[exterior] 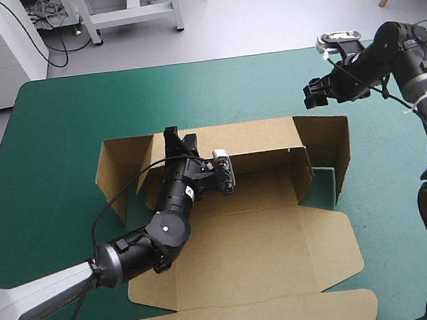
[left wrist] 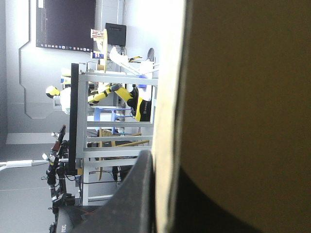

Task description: Fold the box

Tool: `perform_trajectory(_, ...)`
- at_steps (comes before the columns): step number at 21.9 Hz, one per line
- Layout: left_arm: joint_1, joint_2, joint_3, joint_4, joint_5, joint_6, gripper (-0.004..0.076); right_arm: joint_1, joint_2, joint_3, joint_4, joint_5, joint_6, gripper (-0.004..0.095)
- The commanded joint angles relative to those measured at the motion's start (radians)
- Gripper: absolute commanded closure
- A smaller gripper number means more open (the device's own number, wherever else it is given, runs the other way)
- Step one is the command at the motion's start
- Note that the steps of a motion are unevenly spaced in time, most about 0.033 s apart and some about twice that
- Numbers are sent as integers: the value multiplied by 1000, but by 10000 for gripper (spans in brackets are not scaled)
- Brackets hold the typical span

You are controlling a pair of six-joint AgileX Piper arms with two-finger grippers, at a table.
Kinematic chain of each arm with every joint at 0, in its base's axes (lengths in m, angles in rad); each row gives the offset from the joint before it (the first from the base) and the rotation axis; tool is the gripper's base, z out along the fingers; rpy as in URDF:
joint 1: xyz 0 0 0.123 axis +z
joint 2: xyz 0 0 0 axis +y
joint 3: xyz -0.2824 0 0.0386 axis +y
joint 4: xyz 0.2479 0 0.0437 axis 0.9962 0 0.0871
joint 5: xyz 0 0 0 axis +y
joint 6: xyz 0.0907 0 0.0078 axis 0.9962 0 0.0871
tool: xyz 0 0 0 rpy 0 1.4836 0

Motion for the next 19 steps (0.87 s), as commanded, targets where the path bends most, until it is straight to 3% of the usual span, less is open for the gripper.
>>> perform_trajectory(1, 0, -33, -24, 39, 45, -25, 734, -1, -84, 43, -18, -21, 9, 193)
perform_trajectory(10, 2, -33, -24, 41, 74, -25, 734, -3, -279, 276, -15, -23, -31, 193)
perform_trajectory(12, 2, -33, -24, 41, 74, -25, 734, -3, -337, 391, 31, -86, -96, 193)
perform_trajectory(15, 2, -33, -24, 41, 72, -25, 734, -3, -463, 602, 108, -278, -218, 193)
perform_trajectory(19, 2, -33, -24, 41, 71, -25, 734, -1, -619, 772, 193, -404, -362, 193)
